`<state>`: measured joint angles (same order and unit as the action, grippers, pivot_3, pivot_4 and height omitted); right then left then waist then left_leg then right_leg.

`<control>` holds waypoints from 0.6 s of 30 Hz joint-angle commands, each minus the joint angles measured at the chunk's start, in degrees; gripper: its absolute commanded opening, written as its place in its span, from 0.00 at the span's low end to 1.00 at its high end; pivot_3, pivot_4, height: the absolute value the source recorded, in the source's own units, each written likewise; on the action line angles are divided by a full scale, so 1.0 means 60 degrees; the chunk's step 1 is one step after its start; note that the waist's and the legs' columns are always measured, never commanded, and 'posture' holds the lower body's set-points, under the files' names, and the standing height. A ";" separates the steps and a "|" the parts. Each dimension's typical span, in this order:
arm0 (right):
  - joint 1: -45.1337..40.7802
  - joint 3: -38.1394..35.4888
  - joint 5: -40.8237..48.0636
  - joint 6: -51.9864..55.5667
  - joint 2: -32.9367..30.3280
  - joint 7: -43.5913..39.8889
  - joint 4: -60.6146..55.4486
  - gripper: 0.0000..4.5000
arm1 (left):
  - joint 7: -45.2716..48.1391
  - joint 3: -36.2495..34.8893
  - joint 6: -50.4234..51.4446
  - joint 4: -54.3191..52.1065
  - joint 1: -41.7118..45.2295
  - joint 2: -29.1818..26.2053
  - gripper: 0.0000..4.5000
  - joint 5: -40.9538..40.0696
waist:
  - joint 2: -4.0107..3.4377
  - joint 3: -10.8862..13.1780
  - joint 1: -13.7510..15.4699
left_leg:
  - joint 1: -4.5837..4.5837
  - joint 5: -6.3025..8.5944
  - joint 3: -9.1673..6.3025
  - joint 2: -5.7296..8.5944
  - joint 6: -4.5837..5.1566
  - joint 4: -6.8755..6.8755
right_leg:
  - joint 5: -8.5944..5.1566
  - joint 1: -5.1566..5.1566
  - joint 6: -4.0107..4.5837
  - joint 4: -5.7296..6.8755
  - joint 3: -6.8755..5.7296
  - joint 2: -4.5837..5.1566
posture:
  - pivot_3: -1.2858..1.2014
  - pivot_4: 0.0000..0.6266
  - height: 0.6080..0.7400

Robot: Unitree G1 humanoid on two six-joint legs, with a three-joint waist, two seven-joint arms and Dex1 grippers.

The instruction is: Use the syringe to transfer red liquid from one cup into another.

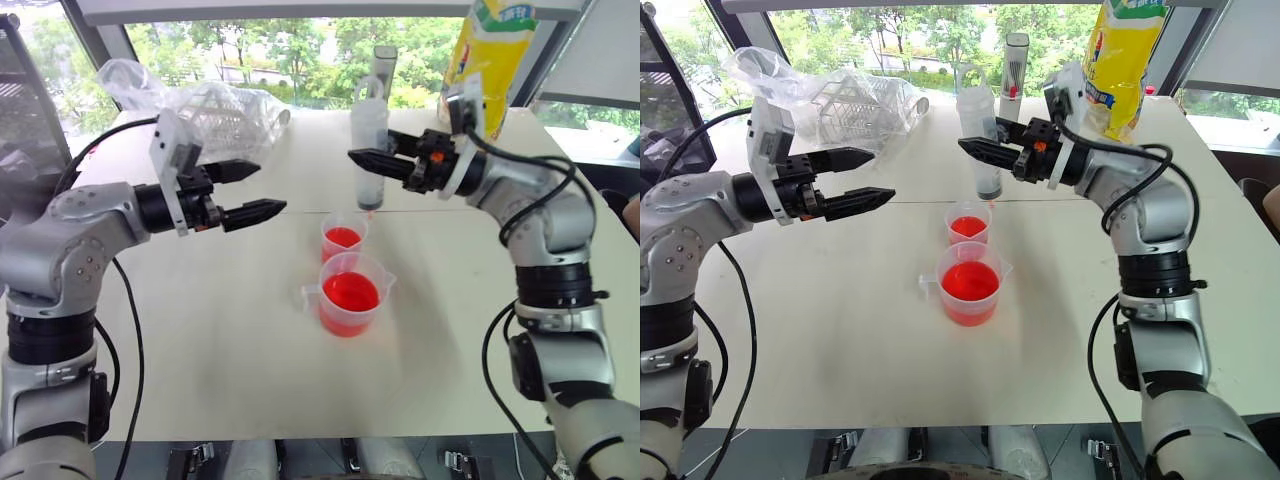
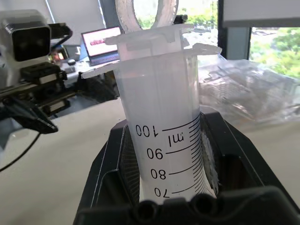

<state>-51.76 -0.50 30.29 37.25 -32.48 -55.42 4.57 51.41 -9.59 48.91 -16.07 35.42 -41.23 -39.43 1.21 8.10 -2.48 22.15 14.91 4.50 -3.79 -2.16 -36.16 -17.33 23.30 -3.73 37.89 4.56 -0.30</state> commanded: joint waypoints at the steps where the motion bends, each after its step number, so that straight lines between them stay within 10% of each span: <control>1: -0.1198 0.0271 0.0303 0.2566 -0.1435 -0.0543 -0.0118 0.31 | 0.0128 0.0084 -0.0312 -0.0508 -0.0367 -0.0114 1.00 -0.0067 | -0.0005 0.0002 0.0000 | 0.0000 0.0000 0.0000 0.0000 0.0001 0.0002 | 0.0000 0.0000 0.0001 -0.0002 0.0001 0.0000 | 0.52 0.24 1.00; 18: -0.1582 0.2332 -0.2386 0.8216 -0.1117 0.3241 0.3989 0.31 | -0.0393 0.0063 -0.0220 -0.1881 -0.1534 0.0065 1.00 -0.0751 | 0.0017 -0.0011 -0.0011 | 0.0038 0.0004 0.0003 0.0000 0.0006 0.0021 | -0.0012 0.0042 0.0025 -0.0022 0.0012 -0.0004 | 0.52 0.24 1.00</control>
<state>-61.46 15.16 17.01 86.01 -39.29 -37.79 28.43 49.39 -7.64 48.01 -25.07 26.25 -40.10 -42.67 1.31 8.03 -2.55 22.38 14.93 4.52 -3.79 -2.12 -36.04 -17.40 23.55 -3.58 37.75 4.63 -0.33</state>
